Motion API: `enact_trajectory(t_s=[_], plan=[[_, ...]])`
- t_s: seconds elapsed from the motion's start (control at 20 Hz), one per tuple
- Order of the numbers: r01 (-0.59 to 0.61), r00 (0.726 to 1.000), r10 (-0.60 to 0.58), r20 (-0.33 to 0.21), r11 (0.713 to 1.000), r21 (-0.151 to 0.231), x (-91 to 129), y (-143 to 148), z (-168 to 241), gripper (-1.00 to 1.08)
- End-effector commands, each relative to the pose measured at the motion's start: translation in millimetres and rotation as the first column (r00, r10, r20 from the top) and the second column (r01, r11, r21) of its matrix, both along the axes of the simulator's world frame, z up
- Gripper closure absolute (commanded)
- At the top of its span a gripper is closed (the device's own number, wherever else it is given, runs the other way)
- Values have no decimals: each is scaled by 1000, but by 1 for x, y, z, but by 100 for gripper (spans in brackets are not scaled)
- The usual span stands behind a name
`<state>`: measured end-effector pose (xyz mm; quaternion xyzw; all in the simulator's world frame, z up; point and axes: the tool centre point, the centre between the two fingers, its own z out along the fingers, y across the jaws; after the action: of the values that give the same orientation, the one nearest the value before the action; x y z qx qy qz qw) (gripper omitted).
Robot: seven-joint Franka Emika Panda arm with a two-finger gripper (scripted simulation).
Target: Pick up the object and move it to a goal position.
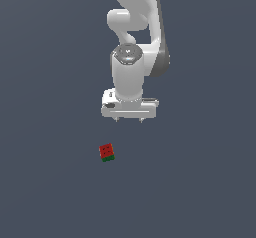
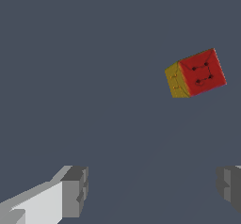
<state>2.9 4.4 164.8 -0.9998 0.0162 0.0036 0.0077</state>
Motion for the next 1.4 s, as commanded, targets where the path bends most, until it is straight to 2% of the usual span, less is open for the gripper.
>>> enact_trajectory(t_s=[0.0,0.5,0.9,1.35], plan=[[0,1000,0,0,1000,0,0,0,0,-92],[-78,997,78,22,997,-10,1,27,10,-92],[-89,996,89,21,996,-10,7,20,6,-92],[-156,988,156,17,988,-13,36,-11,-16,-92]])
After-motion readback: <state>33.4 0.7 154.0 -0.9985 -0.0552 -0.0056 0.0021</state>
